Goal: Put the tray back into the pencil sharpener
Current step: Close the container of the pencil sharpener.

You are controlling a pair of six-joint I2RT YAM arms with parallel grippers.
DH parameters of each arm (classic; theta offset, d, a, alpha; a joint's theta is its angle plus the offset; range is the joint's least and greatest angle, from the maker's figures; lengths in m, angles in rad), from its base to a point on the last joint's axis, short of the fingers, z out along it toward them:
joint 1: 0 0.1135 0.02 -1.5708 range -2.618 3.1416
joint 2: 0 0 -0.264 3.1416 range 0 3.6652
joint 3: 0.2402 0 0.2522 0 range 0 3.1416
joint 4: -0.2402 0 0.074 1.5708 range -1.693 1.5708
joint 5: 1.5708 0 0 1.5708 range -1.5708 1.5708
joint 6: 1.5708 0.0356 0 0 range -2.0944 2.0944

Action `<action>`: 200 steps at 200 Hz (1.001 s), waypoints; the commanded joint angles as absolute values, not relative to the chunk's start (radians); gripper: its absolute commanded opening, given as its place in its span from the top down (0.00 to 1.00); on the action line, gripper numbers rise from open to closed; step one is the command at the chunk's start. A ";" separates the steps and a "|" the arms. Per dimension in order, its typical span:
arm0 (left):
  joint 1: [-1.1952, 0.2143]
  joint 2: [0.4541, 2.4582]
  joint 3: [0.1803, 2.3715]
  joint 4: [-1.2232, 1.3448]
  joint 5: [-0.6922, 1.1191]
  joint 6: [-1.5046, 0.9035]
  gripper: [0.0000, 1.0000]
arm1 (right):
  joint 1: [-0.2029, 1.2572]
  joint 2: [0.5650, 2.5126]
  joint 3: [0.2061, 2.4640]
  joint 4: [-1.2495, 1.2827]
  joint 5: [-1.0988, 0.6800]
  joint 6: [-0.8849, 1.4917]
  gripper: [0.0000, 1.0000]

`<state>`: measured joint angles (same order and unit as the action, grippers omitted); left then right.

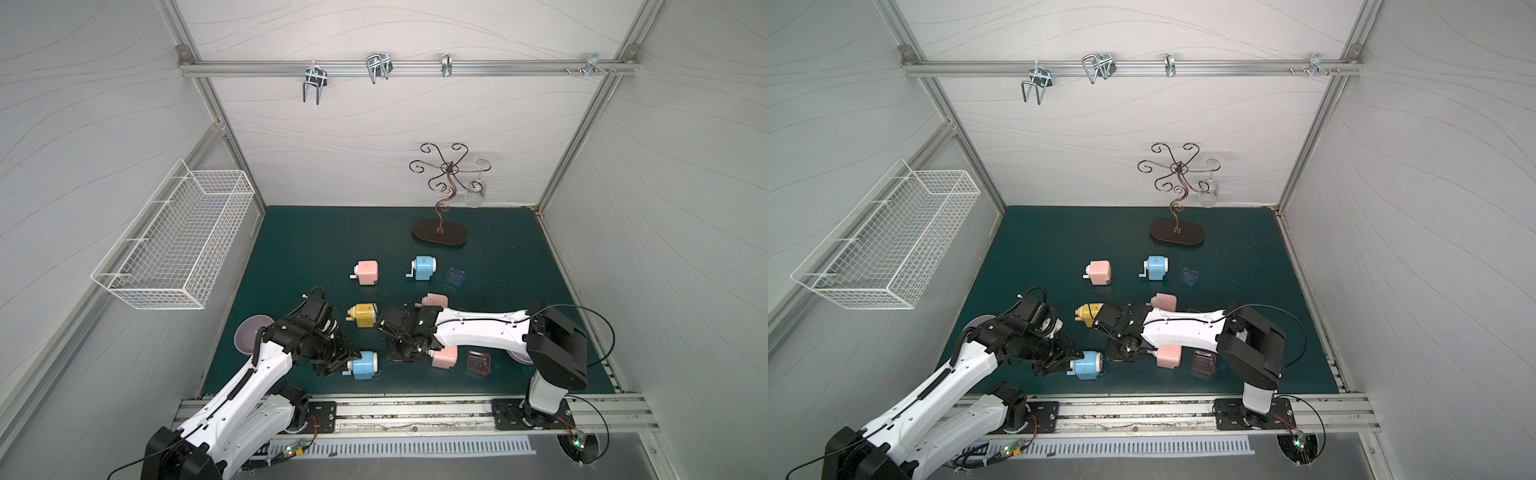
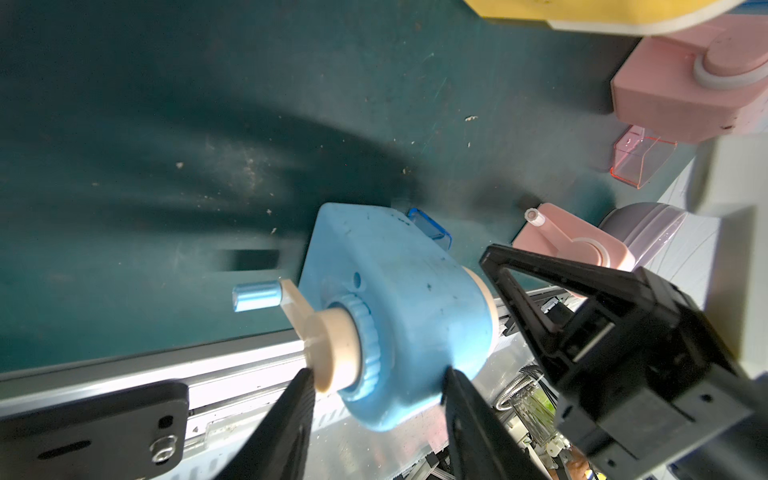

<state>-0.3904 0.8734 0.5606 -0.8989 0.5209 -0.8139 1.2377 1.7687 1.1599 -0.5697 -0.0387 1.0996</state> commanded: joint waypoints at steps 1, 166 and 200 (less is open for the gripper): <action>-0.390 0.885 0.577 -0.911 0.499 -0.800 0.47 | 1.230 1.789 1.139 -0.508 -0.102 1.094 1.00; -0.390 0.889 0.575 -0.910 0.502 -0.801 0.47 | 1.252 1.849 1.143 -0.341 -0.245 1.079 1.00; -0.390 0.891 0.576 -0.910 0.502 -0.801 0.47 | 1.252 1.856 1.147 -0.340 -0.251 1.080 1.00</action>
